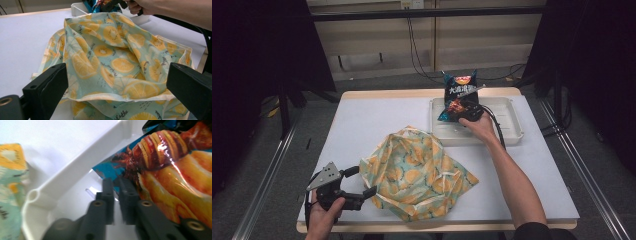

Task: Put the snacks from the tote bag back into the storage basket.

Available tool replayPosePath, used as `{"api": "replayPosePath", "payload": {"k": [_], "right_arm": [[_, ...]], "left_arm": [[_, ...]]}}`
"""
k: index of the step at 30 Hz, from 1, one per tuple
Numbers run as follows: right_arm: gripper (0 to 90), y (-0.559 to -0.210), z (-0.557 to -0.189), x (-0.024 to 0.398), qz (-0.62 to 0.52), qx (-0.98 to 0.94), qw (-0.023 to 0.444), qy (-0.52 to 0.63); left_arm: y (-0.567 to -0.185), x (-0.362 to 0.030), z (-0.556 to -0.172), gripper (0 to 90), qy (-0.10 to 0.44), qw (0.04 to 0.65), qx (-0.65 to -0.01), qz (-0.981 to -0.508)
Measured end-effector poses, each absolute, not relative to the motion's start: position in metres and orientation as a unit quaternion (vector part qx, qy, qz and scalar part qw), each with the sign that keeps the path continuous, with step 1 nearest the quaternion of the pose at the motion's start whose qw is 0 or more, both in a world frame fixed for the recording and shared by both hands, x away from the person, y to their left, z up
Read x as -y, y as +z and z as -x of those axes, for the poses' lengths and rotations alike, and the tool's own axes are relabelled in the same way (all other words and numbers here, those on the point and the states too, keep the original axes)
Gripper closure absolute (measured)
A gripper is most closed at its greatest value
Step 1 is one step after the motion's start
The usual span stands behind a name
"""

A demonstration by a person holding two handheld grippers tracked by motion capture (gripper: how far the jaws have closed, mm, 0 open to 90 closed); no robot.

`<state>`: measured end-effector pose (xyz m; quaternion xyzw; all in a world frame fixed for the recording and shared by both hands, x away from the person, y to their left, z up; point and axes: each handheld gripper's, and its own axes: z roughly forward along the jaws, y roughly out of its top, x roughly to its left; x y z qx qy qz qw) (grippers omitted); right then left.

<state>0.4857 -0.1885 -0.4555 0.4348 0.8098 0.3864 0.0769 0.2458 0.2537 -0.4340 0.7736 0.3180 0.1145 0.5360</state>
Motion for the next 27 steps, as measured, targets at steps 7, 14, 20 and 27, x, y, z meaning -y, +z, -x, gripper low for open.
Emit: {"api": "replayPosePath", "payload": {"k": [7, 14, 20, 27], "right_arm": [[61.0, -0.439, -0.468, 0.207, -0.439, -0.785, 0.104, 0.425], [52.1, -0.427, -0.443, 0.228, -0.441, -0.763, 0.129, 0.455], [41.8, -0.421, -0.416, 0.243, -0.447, -0.747, 0.143, 0.471], [28.1, -0.411, -0.383, 0.260, -0.455, -0.734, 0.158, 0.478]], "left_arm": [[-0.435, -0.255, -0.248, 3.8, 0.115, 0.535, -0.325, -0.771], [-0.435, -0.259, -0.248, 4.4, 0.124, 0.529, -0.335, -0.769], [-0.436, -0.259, -0.249, 4.4, 0.126, 0.530, -0.335, -0.769], [-0.436, -0.259, -0.249, 4.3, 0.129, 0.529, -0.340, -0.767]]}}
